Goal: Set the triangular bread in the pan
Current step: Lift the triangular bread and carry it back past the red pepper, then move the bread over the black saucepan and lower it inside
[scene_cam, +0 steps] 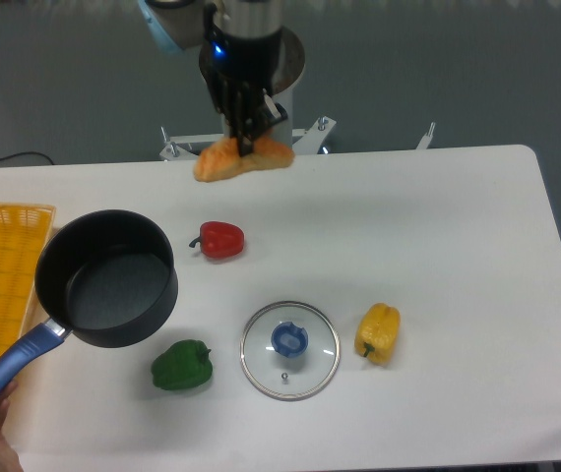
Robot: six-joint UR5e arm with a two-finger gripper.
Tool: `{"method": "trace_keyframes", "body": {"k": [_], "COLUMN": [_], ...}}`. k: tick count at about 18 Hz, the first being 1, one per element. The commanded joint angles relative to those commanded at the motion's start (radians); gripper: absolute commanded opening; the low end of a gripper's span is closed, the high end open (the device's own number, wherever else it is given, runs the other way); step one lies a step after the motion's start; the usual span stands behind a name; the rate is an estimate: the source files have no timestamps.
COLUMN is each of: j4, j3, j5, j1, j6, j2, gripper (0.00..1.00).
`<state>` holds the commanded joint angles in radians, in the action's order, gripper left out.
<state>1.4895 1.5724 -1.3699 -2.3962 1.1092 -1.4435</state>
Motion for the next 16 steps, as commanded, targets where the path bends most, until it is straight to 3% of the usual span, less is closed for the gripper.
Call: {"method": "trace_keyframes", "body": {"k": [11, 16], "j4": [-0.014, -0.067], "j3": [-0.032, -0.032], "j5": [0.112, 0.130], "j1": [0.012, 0.031], "j6": [-0.199, -0.317], "j2": [-0.011, -0.038], "gripper": [0.21, 0.21]}}
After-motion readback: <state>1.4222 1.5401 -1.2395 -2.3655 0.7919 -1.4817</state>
